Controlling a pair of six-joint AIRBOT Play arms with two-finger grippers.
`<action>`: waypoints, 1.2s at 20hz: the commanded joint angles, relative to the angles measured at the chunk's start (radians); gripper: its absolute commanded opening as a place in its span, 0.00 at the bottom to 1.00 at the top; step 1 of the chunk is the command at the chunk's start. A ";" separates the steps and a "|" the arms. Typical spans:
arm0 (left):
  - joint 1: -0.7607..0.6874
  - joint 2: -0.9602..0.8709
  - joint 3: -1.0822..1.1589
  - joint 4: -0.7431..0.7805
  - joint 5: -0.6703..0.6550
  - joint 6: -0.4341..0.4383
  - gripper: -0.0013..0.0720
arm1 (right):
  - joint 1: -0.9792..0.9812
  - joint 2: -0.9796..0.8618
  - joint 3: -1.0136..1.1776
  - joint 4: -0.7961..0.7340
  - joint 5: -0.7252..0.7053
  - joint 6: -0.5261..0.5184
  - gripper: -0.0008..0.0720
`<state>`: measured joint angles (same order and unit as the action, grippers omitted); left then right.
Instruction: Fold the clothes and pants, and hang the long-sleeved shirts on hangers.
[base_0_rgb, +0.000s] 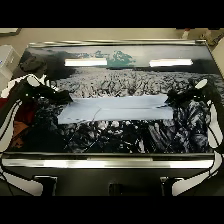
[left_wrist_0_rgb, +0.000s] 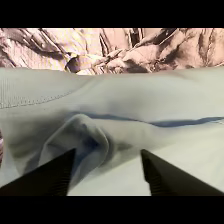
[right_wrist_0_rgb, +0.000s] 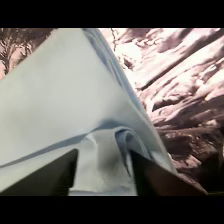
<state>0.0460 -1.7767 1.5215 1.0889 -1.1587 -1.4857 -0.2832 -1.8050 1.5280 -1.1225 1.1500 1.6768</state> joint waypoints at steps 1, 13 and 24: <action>0.026 -0.015 0.066 -0.004 -0.090 -0.014 0.78 | -0.061 0.008 0.064 0.037 0.074 -0.040 0.87; -0.063 0.237 0.101 -0.077 -0.129 -0.015 0.78 | -0.150 -0.174 0.074 0.298 0.223 -0.199 0.98; -0.438 0.095 0.100 -0.099 0.249 -0.019 0.13 | -0.066 0.012 0.074 0.408 0.307 -0.279 0.08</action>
<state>-0.2893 -1.6176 1.6211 1.0027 -1.0550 -1.5017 -0.3653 -1.8812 1.6012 -0.7597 1.4055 1.4185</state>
